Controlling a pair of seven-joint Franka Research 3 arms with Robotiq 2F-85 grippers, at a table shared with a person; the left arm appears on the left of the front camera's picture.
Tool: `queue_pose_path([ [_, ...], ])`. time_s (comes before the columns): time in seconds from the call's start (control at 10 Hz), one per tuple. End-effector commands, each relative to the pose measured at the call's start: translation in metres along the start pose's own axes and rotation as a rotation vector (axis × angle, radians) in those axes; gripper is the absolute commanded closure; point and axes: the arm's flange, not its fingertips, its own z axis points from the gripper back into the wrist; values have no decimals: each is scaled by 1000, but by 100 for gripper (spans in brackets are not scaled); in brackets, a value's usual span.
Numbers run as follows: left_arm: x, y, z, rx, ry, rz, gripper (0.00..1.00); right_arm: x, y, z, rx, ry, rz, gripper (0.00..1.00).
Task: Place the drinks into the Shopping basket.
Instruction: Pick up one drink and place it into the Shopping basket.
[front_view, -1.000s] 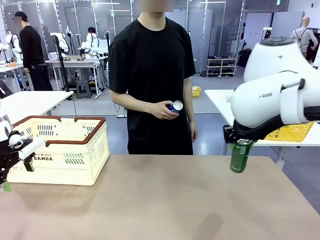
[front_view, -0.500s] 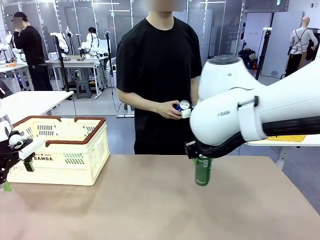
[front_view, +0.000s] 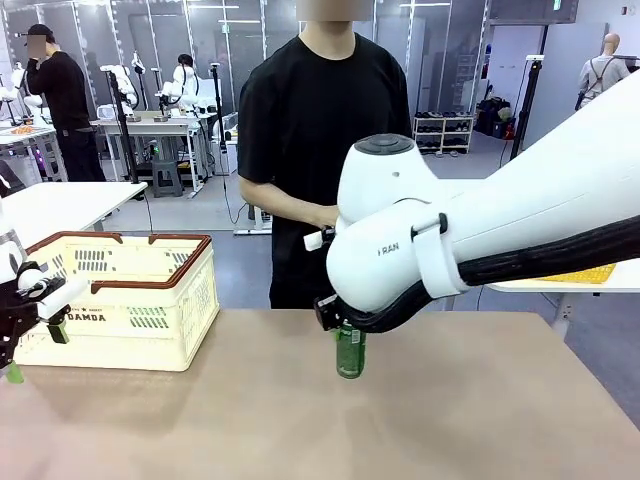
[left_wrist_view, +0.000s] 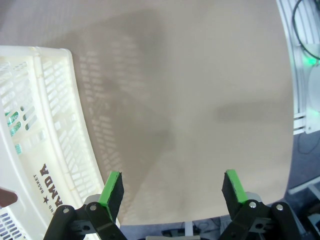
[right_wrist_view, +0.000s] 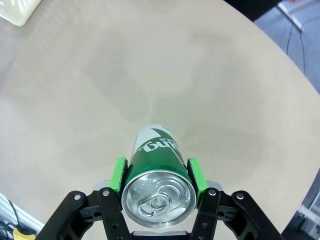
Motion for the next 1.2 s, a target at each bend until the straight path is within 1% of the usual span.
queue_pose_path([
  [0.0, 2, -4, 0, 4, 0, 16, 0, 22, 5, -16, 8, -47, 51, 84],
  [0.2, 2, -4, 0, 4, 0, 16, 0, 33, 10, -30, 29, -48, 61, 84],
  [0.4, 2, -4, 0, 4, 0, 16, 0, 39, 11, -45, 45, -24, 61, 84],
  [0.5, 2, -4, 0, 4, 0, 16, 0, 40, 11, -49, 63, -13, 67, 84],
  [1.1, 2, -4, 0, 4, 0, 16, 0, 39, 16, -69, 56, 42, 96, 84],
])
